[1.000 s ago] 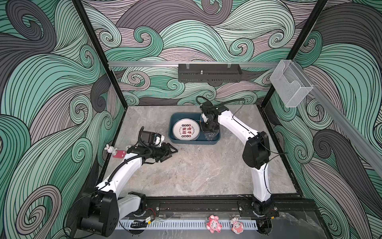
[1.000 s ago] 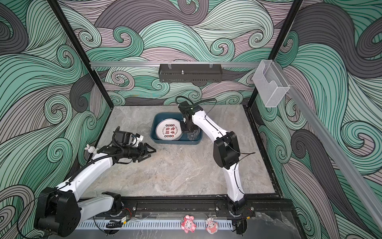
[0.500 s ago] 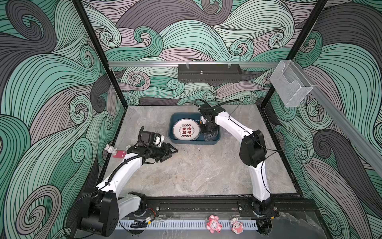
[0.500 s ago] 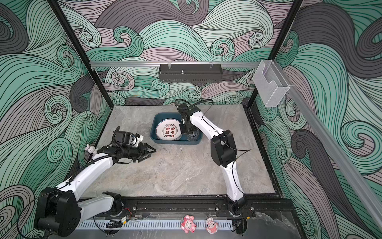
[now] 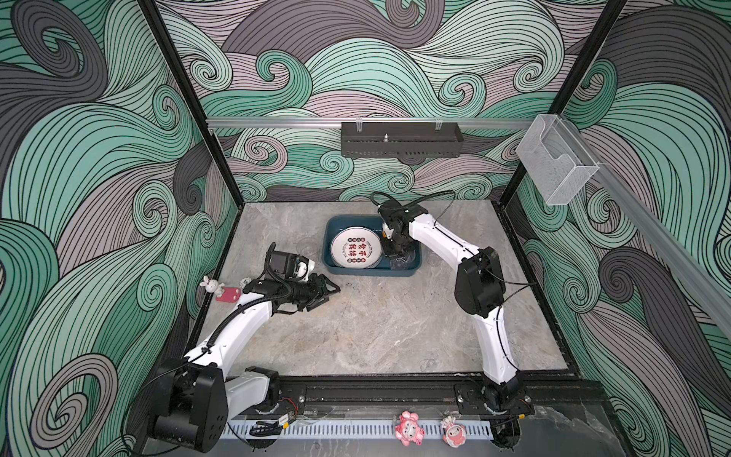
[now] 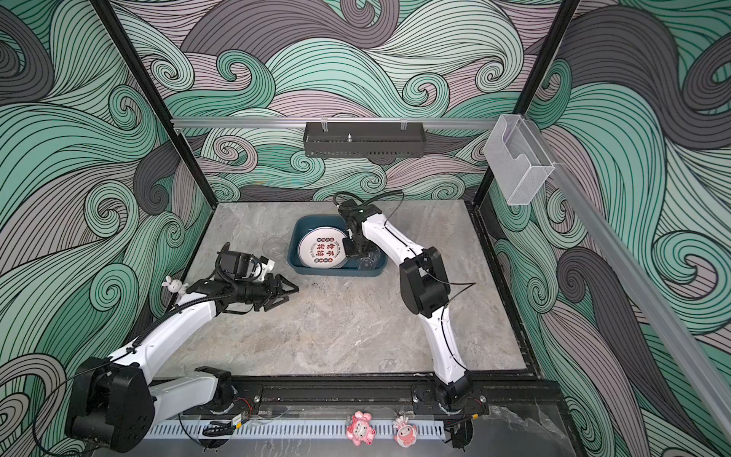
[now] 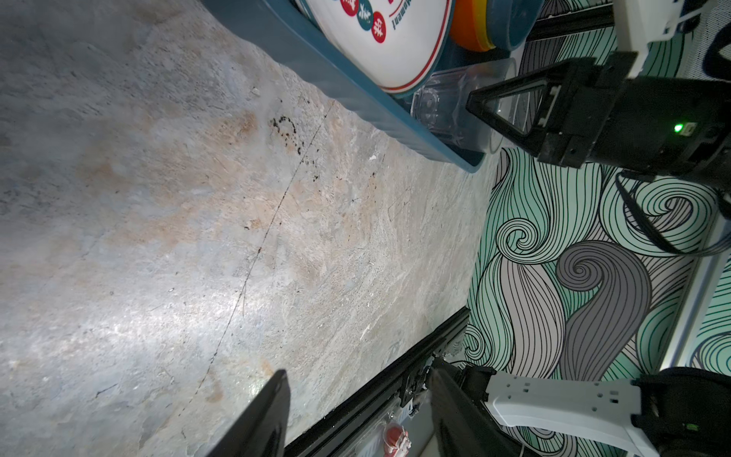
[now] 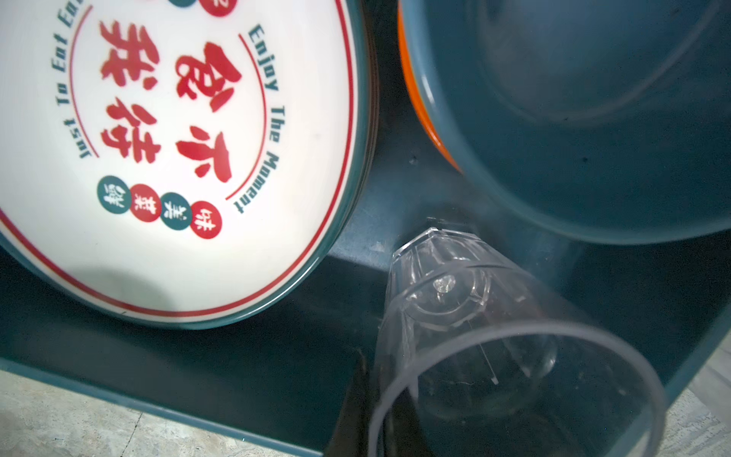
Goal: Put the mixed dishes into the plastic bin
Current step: 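Lower the clear cup into the bin and open the right gripper, then raise the right gripper and move it to the remaining clear cup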
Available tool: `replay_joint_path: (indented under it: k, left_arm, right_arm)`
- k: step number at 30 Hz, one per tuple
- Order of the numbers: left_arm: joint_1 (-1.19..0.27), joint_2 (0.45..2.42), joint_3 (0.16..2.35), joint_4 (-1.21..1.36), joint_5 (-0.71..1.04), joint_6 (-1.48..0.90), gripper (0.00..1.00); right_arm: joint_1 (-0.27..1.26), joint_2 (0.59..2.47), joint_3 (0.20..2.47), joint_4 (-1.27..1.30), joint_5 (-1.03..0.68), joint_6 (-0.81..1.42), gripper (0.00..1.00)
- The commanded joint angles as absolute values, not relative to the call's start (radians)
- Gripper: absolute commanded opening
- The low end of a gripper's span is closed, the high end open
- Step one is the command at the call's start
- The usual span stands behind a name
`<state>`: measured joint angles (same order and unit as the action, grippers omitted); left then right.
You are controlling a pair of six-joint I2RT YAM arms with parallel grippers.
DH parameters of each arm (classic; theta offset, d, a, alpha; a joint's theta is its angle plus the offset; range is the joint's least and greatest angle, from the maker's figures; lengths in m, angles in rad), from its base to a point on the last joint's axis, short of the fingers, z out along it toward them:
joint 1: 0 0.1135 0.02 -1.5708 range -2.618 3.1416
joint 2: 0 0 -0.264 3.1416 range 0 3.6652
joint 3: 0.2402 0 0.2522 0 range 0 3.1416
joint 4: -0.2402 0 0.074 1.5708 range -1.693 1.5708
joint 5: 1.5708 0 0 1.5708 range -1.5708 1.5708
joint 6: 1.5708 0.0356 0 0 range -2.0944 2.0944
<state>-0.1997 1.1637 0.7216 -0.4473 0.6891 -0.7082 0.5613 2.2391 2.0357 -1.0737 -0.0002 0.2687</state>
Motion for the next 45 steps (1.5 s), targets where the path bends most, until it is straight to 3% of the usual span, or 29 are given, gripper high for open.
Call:
replay_joint_path:
  k: [1, 6, 11, 24, 35, 42, 45]
  left_arm:
    - [-0.209, 1.170, 0.718, -0.439, 0.695, -0.712, 0.60]
    - [-0.209, 1.170, 0.716, -0.439, 0.695, -0.712, 0.60]
    - [-0.208, 1.167, 0.716, -0.439, 0.694, -0.713, 0.60]
    - [-0.209, 1.149, 0.724, -0.443, 0.690, -0.721, 0.60]
    - [-0.228, 1.165, 0.776, -0.457, 0.671, -0.721, 0.60]
    - [-0.297, 1.222, 0.876, -0.488, 0.633, -0.697, 0.61]
    - [-0.333, 1.256, 0.927, -0.507, 0.604, -0.681, 0.61]
  right_arm:
    - [0.569, 2.256, 2.069, -1.082, 0.004, 0.265, 0.08]
    - [0.573, 2.253, 2.080, -1.083, 0.002, 0.263, 0.11]
    - [0.575, 2.253, 2.097, -1.096, 0.006, 0.260, 0.19]
    - [0.583, 2.131, 2.074, -1.121, 0.031, 0.265, 0.21]
    - [0.571, 1.893, 1.890, -1.099, 0.075, 0.303, 0.28]
    - [0.478, 1.740, 1.682, -1.008, -0.038, 0.385, 0.32]
    - [0.419, 1.661, 1.570, -0.942, -0.074, 0.426, 0.39]
